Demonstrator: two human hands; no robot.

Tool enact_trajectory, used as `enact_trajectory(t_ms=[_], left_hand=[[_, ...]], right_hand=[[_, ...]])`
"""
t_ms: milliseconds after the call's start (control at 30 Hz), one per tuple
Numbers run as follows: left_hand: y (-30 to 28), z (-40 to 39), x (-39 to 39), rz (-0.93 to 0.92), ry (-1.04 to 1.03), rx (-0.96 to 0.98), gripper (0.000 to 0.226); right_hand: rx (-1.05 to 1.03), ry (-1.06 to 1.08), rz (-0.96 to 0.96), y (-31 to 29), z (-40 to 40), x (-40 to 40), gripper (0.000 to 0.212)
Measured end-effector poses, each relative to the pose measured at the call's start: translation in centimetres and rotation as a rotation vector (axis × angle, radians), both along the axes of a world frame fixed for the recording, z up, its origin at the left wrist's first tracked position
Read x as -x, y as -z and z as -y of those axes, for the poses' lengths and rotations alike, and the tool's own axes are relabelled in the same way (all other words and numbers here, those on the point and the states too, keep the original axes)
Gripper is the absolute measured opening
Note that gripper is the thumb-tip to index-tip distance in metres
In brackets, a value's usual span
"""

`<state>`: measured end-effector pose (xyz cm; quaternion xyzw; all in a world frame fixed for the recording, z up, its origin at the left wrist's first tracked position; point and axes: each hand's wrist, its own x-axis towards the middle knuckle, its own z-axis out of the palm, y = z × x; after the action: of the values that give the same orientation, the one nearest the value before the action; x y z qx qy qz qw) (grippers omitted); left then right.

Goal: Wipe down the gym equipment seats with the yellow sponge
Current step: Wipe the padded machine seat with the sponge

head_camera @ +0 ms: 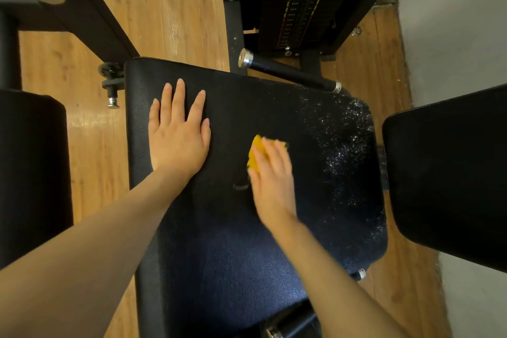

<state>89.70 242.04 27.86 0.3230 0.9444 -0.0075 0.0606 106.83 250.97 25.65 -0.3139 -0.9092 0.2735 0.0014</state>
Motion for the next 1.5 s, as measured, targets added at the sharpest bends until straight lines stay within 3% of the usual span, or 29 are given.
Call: enact_trajectory(t_ms=[233,433,767,1000,1300,1500], left_hand=[[-0.1,0.0,0.0,0.0,-0.005,0.002,0.053],[-0.2,0.0,0.0,0.001,-0.009,0.013,0.053],[0.0,-0.1,0.0,-0.009,-0.011,0.032,0.052],[-0.1,-0.1,0.0,0.005,-0.009,0.043,0.053],[-0.1,-0.3,0.0,-0.009,-0.015,0.053,0.053],[-0.2,-0.2,-0.1,-0.001,-0.01,0.053,0.052]], right_hand=[[0.029,0.224,0.011,-0.2,-5.6,7.5,0.045],[-0.056,-0.02,0.025,-0.9,-0.2,3.3,0.05],[0.034,-0.041,-0.004,-0.5,-9.0,12.8,0.045],[-0.02,-0.062,-0.078,-0.5,-3.7,3.9,0.044],[-0.007,0.012,-0.049,0.9,-8.9,10.5,0.048],[-0.005,0.047,-0.033,0.4,-5.5,3.4,0.046]])
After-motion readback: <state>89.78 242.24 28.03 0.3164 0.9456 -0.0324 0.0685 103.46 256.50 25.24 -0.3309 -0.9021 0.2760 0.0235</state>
